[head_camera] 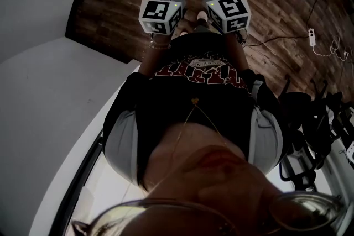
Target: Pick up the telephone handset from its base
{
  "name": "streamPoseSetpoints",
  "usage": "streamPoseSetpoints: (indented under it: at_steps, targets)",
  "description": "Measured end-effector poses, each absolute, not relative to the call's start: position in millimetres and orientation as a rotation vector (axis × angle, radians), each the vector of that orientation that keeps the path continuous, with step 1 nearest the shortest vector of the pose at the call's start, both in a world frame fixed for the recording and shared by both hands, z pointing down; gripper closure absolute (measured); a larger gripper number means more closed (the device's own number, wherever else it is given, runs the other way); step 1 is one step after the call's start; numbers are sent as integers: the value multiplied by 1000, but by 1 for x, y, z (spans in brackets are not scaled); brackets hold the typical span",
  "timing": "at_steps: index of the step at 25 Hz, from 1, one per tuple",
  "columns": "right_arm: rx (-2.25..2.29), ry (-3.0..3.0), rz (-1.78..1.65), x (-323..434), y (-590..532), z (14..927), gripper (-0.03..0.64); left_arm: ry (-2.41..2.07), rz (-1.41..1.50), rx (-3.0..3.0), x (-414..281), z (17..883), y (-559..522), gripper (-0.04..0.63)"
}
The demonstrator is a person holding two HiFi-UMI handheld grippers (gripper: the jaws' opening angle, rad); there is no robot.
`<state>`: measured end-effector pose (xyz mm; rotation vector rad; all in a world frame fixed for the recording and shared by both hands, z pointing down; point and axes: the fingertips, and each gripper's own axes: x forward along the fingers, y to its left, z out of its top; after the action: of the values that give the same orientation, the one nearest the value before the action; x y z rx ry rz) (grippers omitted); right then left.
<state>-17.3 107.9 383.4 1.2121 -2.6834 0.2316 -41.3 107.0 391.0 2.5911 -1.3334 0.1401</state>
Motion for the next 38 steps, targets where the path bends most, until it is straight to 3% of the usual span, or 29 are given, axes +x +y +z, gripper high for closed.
streamPoseSetpoints:
  at_steps: [23, 38]
  targets:
    - [1007, -2743, 204, 34, 23, 388, 600, -1490, 106, 2490, 11, 396, 30, 584]
    - [1031, -2730, 251, 36, -8, 400, 600, -1473, 119, 2477, 10, 404, -1, 584]
